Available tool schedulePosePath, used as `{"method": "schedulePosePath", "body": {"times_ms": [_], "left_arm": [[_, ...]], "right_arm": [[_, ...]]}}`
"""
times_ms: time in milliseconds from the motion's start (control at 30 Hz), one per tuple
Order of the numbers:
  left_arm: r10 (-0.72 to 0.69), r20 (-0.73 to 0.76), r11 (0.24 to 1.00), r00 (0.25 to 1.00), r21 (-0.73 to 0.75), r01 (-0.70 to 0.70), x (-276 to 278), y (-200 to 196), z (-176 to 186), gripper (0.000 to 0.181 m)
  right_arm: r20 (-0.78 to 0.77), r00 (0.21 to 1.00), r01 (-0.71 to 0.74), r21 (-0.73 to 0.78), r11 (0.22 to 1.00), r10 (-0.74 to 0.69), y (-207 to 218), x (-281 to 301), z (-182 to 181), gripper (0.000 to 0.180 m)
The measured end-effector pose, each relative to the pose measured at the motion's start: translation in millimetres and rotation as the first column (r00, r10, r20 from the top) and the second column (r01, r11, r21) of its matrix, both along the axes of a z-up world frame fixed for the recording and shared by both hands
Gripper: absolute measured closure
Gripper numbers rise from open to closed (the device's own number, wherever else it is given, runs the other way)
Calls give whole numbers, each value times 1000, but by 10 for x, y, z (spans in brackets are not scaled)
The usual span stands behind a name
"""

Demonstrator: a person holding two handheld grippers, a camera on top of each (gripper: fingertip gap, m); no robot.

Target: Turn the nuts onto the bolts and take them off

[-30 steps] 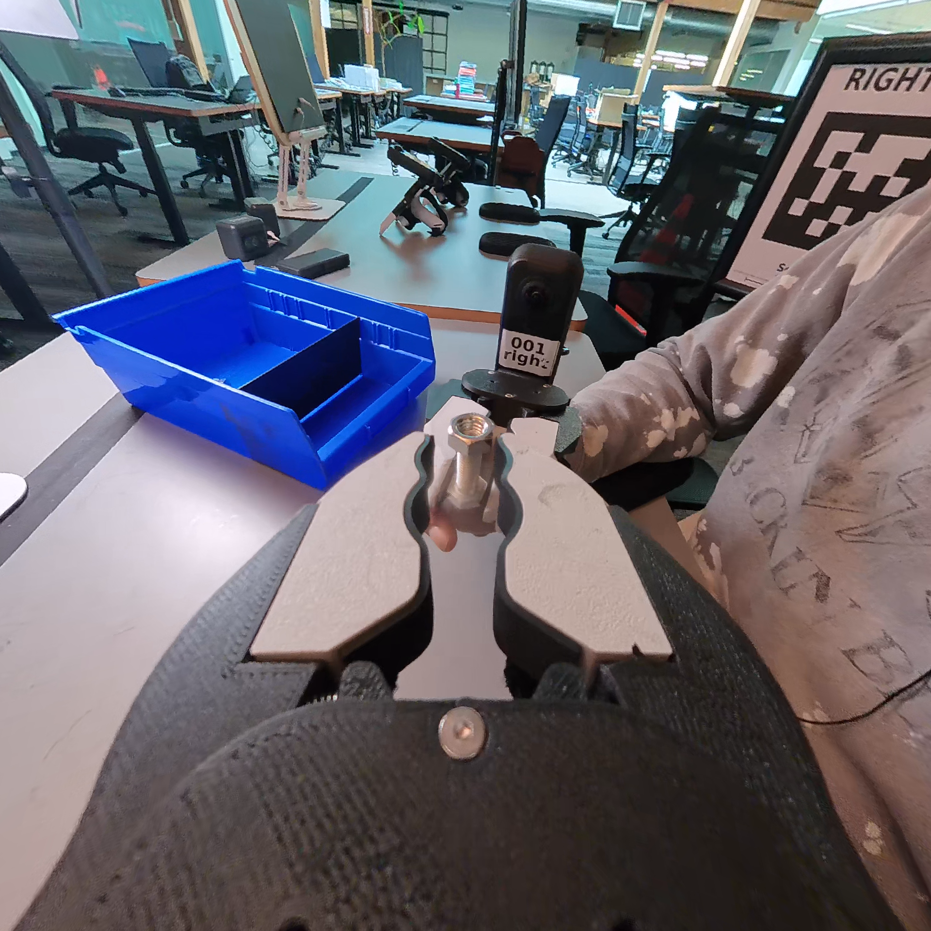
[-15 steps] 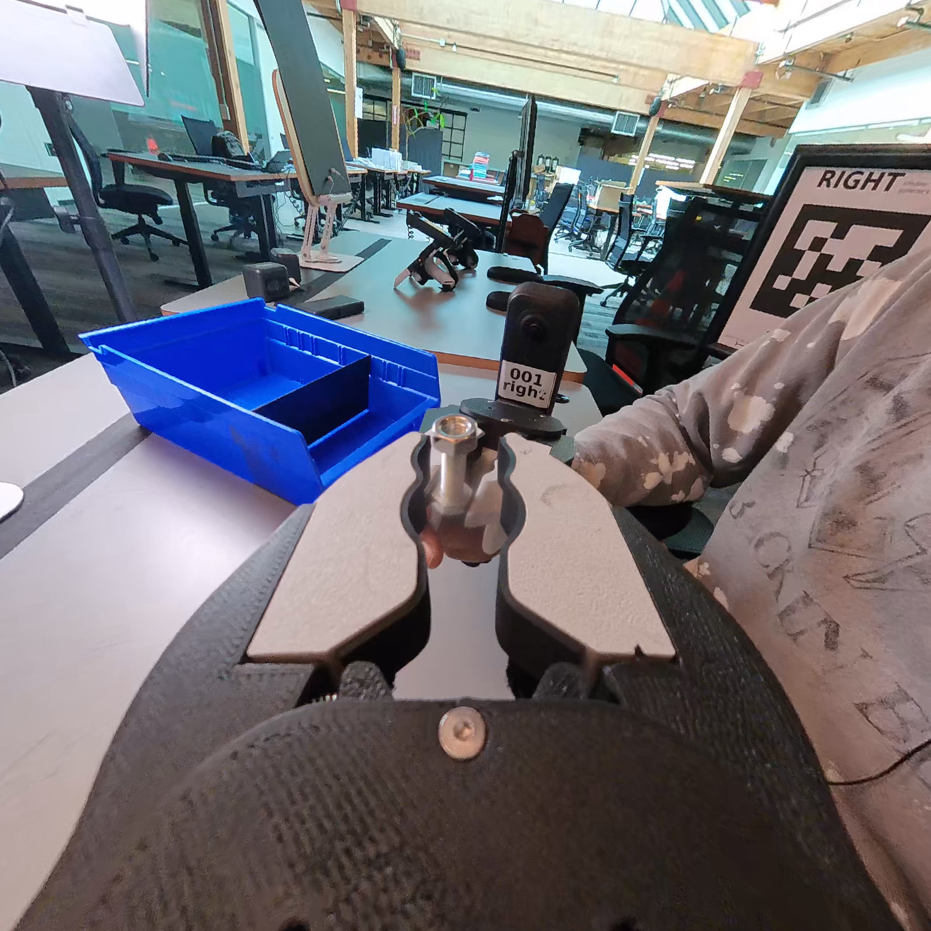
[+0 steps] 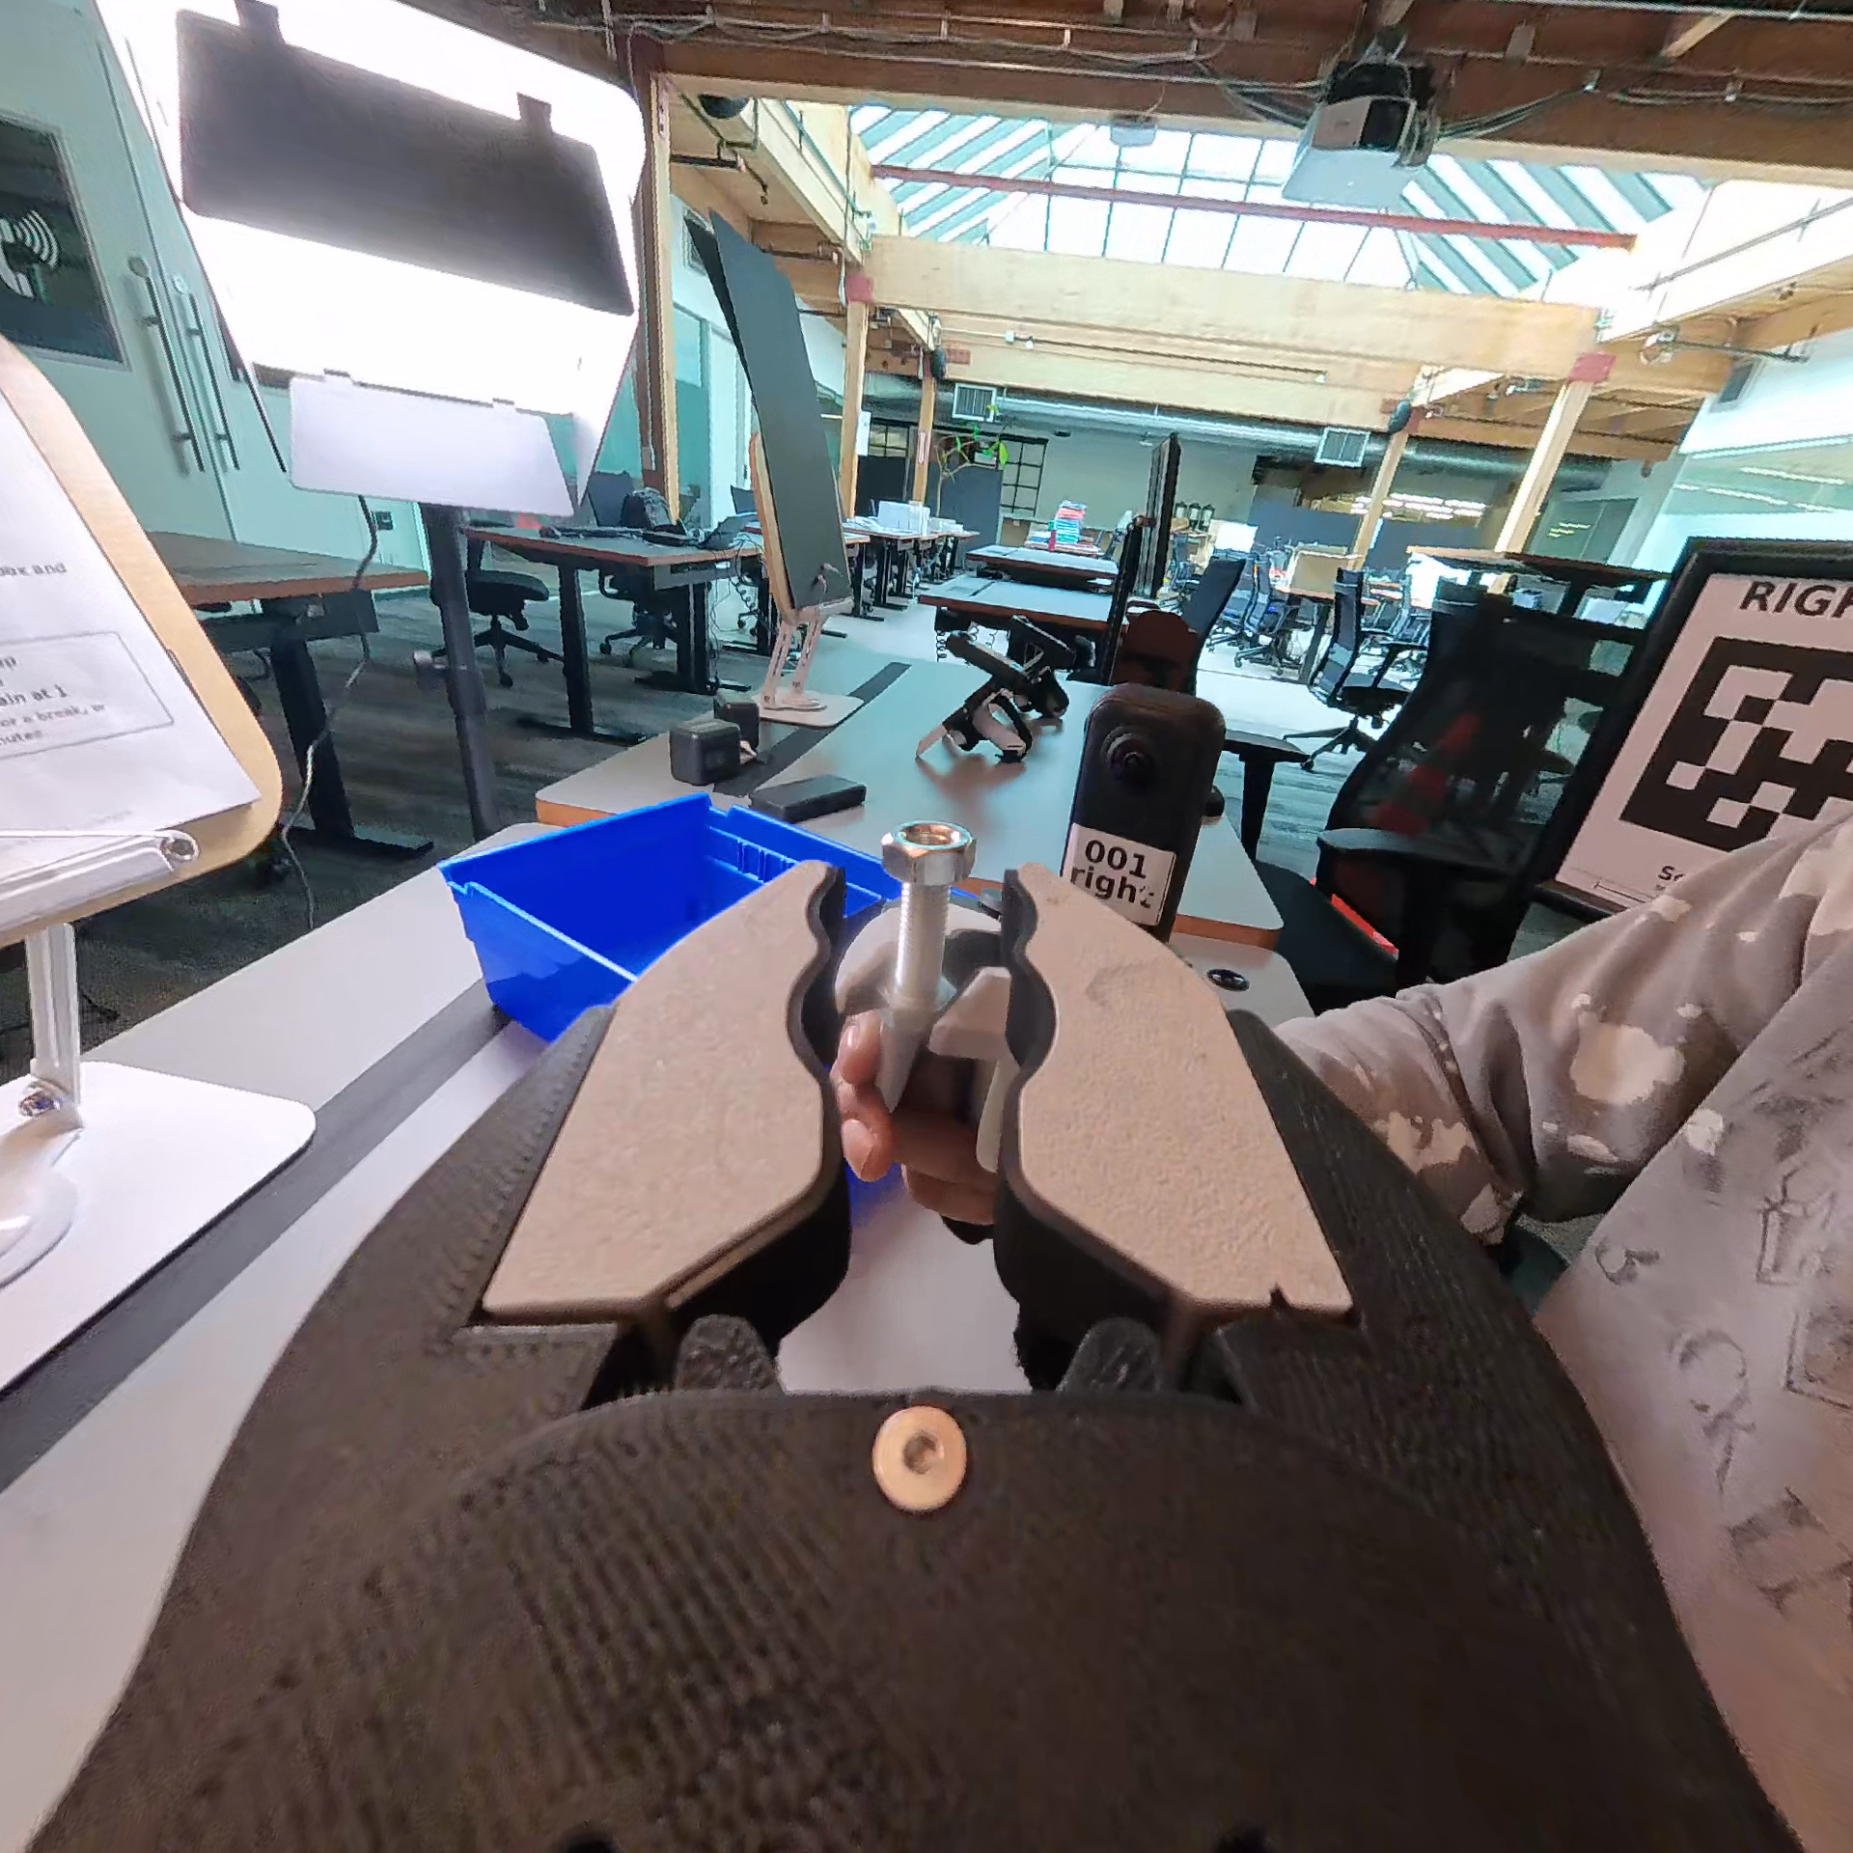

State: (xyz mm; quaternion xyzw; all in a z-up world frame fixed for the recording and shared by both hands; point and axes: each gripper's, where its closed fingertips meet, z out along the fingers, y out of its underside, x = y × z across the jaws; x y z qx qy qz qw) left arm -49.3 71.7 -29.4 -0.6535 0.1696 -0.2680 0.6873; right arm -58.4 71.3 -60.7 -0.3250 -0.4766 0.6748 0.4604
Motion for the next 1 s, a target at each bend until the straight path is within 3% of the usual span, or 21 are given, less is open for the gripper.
{"method": "schedulePosePath", "body": {"times_ms": [300, 433, 667, 800, 833, 900, 1000], "left_arm": [[-65, 46, 998, 997, 2, 65, 19, -13, -54, 155], [-11, 61, 1000, 998, 5, 10, -125, -3, -53, 160], [-86, 76, 996, 993, 12, 85, 67, -57, -4, 152], [-49, 87, 999, 995, -5, 50, 30, -5, -26, 156], [1, 99, 1000, 995, -23, 1, -61, 33, -40, 167], [83, 64, 996, 995, -48, -80, -203, 86, -112, 165], [27, 71, 999, 997, -32, -25, -121, 33, -68, 158]], "right_arm": [[-22, 999, -44, 9, 999, 44, -89, 51, -18, 162], [-68, 993, -99, 4, 995, 99, -131, 144, 51, 162], [-27, 999, -45, 1, 999, 45, -59, 84, -7, 162], [-40, 998, -53, 1, 999, 53, -95, 104, 17, 162], [-61, 995, -80, -6, 997, 79, -117, 138, 44, 162], [-77, 992, -103, -16, 995, 102, -136, 172, 82, 162], [-67, 994, -86, -15, 996, 85, -113, 156, 70, 162]]}}
